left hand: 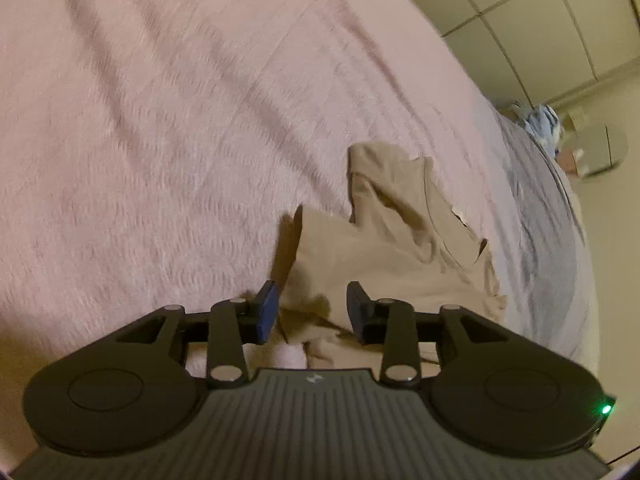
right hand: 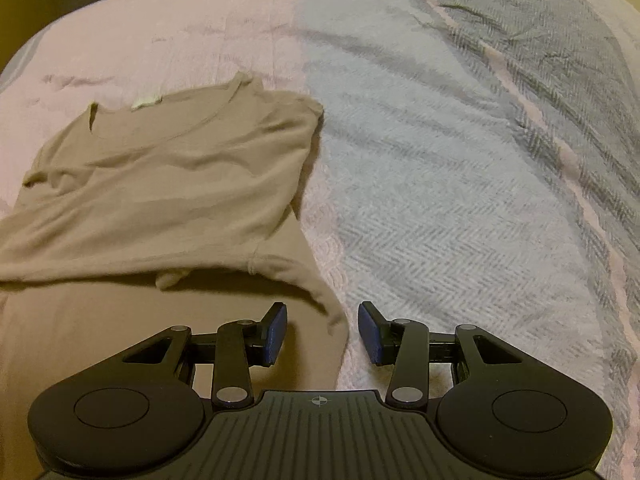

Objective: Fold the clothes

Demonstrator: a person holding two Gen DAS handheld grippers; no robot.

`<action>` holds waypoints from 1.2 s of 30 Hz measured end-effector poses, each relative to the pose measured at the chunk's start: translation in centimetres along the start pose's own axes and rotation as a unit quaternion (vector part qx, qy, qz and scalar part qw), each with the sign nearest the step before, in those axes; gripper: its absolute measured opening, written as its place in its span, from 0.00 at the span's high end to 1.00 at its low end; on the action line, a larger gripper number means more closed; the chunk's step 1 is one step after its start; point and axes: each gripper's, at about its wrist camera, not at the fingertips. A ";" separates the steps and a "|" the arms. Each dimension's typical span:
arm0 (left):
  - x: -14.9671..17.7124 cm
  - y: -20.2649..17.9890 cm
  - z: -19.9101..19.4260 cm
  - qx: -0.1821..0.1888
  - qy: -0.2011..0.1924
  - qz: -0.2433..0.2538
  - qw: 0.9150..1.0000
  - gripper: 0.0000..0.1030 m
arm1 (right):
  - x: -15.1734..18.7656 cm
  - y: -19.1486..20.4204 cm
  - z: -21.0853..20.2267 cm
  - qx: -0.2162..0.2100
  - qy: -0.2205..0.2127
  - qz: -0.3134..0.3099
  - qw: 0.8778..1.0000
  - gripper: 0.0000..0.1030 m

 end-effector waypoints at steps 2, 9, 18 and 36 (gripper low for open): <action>0.4 0.5 -0.2 0.010 -0.001 -0.042 0.999 0.69 | -0.3 0.3 -0.3 -0.017 -0.007 0.005 1.000 0.58; 2.5 1.1 -1.3 0.040 -0.041 -0.158 0.986 0.69 | 0.0 5.6 -0.8 -0.082 -0.044 -0.130 0.987 0.58; 1.6 0.3 2.0 -0.002 -0.040 -0.130 0.991 1.00 | 2.2 16.0 2.1 -0.120 -0.114 -0.371 0.914 0.66; 2.6 2.7 0.6 -0.005 -0.056 -0.155 0.986 0.81 | 3.2 16.5 2.9 -0.128 -0.089 -0.348 0.925 0.89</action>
Point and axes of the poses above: each gripper's, at about its wrist camera, not at the fingertips, and z roughly the way its jaws point, y to its left, x to its underside, and after that the axes turned 4 degrees about x, right-handed
